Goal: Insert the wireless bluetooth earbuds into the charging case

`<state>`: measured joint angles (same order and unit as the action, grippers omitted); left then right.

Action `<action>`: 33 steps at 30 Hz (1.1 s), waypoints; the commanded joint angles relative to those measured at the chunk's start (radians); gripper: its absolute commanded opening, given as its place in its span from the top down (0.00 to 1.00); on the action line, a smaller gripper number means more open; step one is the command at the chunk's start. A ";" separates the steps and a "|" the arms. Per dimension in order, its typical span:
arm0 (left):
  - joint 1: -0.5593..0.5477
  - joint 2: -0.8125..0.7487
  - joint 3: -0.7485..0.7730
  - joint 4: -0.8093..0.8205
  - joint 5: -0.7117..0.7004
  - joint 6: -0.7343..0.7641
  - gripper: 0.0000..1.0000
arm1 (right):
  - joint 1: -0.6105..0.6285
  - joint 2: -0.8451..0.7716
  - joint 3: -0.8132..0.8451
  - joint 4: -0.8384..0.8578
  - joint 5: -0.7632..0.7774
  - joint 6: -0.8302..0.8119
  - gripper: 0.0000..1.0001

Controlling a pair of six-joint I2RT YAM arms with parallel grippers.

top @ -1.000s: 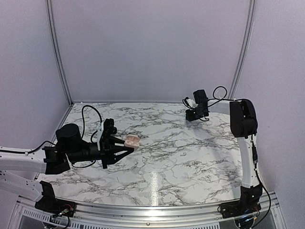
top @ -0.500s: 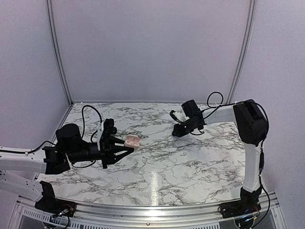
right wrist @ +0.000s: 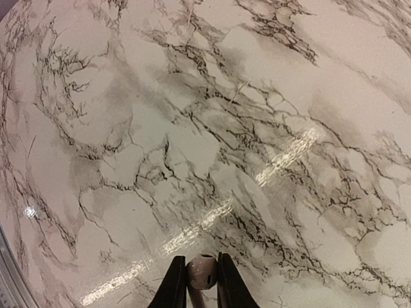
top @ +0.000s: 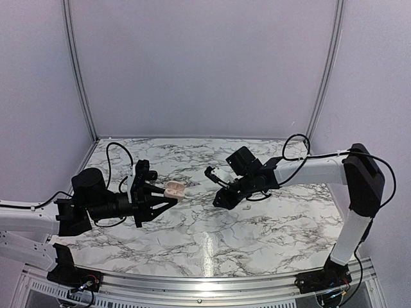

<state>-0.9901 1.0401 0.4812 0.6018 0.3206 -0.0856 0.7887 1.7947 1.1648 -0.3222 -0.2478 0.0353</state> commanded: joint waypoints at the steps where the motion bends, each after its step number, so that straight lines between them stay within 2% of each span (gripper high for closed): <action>1: 0.002 -0.033 -0.016 0.027 -0.016 -0.008 1.00 | 0.054 -0.052 -0.024 -0.116 0.045 0.017 0.86; 13: 0.005 -0.038 -0.018 0.027 -0.032 -0.012 1.00 | 0.165 -0.037 -0.067 -0.181 0.077 0.047 0.86; 24: 0.007 -0.032 -0.023 0.027 -0.039 -0.006 1.00 | 0.193 0.024 -0.029 -0.246 0.126 0.030 0.84; 33: 0.007 -0.036 -0.027 0.028 -0.037 -0.008 1.00 | 0.196 0.037 0.006 -0.286 0.160 0.013 0.69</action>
<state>-0.9882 1.0256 0.4614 0.6014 0.2867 -0.0937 0.9730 1.8153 1.1175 -0.5632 -0.1272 0.0666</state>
